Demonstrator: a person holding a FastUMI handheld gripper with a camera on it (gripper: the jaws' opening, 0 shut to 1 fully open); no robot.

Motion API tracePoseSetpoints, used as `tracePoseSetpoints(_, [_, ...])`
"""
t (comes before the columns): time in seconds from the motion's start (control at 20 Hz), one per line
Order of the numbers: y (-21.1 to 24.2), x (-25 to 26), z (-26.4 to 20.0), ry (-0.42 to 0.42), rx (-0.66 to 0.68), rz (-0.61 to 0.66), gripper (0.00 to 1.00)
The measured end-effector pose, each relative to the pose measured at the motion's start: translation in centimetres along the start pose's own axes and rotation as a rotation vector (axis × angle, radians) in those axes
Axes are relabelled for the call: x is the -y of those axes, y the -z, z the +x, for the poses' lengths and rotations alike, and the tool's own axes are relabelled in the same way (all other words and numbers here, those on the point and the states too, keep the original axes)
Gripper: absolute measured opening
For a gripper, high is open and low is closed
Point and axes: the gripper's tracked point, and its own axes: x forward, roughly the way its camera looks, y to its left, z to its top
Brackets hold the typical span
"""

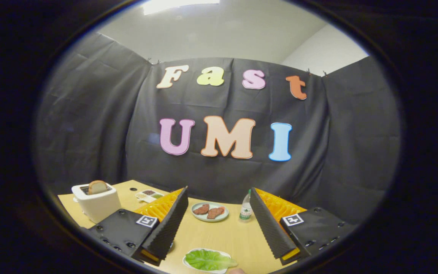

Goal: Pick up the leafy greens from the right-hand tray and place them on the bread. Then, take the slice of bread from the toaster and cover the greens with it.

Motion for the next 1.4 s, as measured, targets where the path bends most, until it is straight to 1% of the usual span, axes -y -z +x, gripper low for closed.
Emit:
tracePoseSetpoints(0.15, [1.7,-0.5,0.4,-0.077,-0.062,-0.015,1.0])
tracePoseSetpoints(0.35, [3.5,-0.2,1.2,-0.149,-0.101,-0.087,1.0])
tracePoseSetpoints(0.5, [5.7,-0.5,1.8,-0.23,-0.154,-0.115,1.0])
tracePoseSetpoints(0.65, [8.4,-0.3,2.6,-0.297,-0.226,-0.117,1.0])
tracePoseSetpoints(0.9, [13.6,0.2,3.6,-0.37,-0.351,-0.127,1.0])
tracePoseSetpoints(1.2, [20.5,-1.2,3.9,-0.475,-0.499,-0.16,1.0])
tracePoseSetpoints(1.4, [23.8,-2.2,4.0,-0.533,-0.558,-0.197,1.0])
